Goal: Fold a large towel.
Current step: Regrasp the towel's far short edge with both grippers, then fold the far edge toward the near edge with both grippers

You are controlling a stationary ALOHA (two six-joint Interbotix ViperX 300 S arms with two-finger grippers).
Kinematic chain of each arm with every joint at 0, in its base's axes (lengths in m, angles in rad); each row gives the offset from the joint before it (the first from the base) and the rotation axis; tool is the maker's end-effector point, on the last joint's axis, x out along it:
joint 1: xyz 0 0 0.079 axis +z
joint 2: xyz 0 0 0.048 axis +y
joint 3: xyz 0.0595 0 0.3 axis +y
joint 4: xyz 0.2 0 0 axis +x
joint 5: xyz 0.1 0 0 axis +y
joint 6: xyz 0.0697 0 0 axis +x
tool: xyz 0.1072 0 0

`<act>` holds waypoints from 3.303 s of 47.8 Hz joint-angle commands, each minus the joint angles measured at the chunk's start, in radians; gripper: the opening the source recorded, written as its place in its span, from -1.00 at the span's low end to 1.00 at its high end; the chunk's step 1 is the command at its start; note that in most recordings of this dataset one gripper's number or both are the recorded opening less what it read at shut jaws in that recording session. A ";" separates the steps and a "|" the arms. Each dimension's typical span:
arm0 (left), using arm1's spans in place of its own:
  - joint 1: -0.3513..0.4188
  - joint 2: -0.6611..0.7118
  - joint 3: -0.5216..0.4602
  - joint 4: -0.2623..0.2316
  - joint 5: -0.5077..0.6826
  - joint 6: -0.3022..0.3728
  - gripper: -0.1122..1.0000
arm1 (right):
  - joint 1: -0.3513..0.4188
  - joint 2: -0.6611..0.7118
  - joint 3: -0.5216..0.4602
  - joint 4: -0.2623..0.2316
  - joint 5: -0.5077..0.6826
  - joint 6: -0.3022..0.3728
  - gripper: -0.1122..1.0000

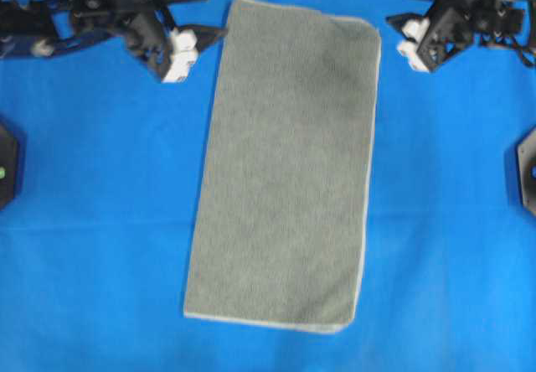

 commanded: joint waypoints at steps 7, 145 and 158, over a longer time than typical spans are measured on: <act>0.060 0.229 -0.100 0.002 -0.094 0.000 0.54 | -0.038 0.184 -0.057 -0.002 -0.118 -0.002 0.33; -0.719 0.097 0.080 -0.009 0.173 -0.092 -0.75 | 0.885 0.146 -0.077 0.348 0.129 0.204 -0.67; -0.735 0.107 0.015 -0.009 0.193 -0.095 -0.60 | 0.910 0.146 -0.083 0.348 0.126 0.210 -0.29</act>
